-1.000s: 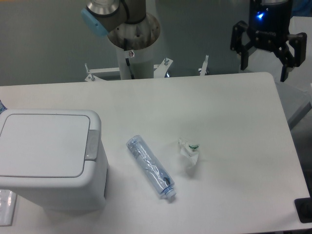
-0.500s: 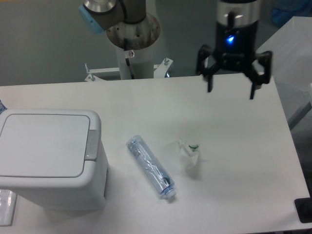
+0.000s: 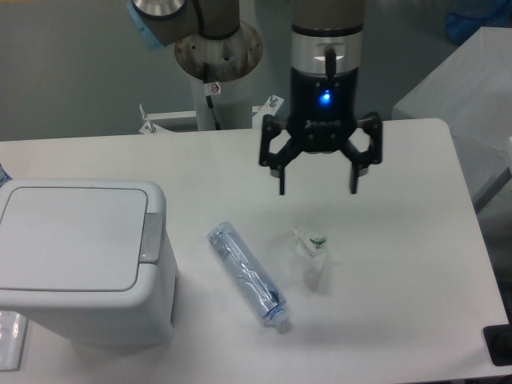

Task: Open the trash can
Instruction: 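Move the gripper across the table to above the trash can lid edge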

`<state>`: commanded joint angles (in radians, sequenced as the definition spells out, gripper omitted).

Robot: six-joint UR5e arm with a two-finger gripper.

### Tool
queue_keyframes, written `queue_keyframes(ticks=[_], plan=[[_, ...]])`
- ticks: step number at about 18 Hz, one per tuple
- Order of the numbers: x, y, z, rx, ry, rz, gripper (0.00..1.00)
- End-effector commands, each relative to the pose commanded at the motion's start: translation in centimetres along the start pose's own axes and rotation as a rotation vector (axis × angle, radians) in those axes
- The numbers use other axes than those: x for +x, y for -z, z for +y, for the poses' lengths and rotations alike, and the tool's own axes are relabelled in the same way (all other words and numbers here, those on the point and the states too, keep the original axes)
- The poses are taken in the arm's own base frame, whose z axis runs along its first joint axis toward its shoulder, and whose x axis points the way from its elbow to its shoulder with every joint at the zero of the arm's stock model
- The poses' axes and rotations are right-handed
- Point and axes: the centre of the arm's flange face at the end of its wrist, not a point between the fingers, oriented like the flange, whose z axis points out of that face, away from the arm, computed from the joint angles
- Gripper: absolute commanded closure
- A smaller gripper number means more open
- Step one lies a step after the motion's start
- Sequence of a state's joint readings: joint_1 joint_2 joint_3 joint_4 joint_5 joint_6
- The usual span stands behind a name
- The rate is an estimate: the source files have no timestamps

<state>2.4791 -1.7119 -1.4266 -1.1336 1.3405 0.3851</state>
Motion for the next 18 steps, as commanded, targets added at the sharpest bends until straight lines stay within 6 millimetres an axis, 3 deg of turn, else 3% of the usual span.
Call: queue_keyframes(ticks=[3,8,18], plan=[[2.1,-0.8,-0.1,-0.018,0.010,-0.009,0.00],[5.8,-3.8,-1.5,-0.006,0.199,0.056,0.00],[8.9,-5.5,-1.5,-0.019,0.329,0.133,0.00]])
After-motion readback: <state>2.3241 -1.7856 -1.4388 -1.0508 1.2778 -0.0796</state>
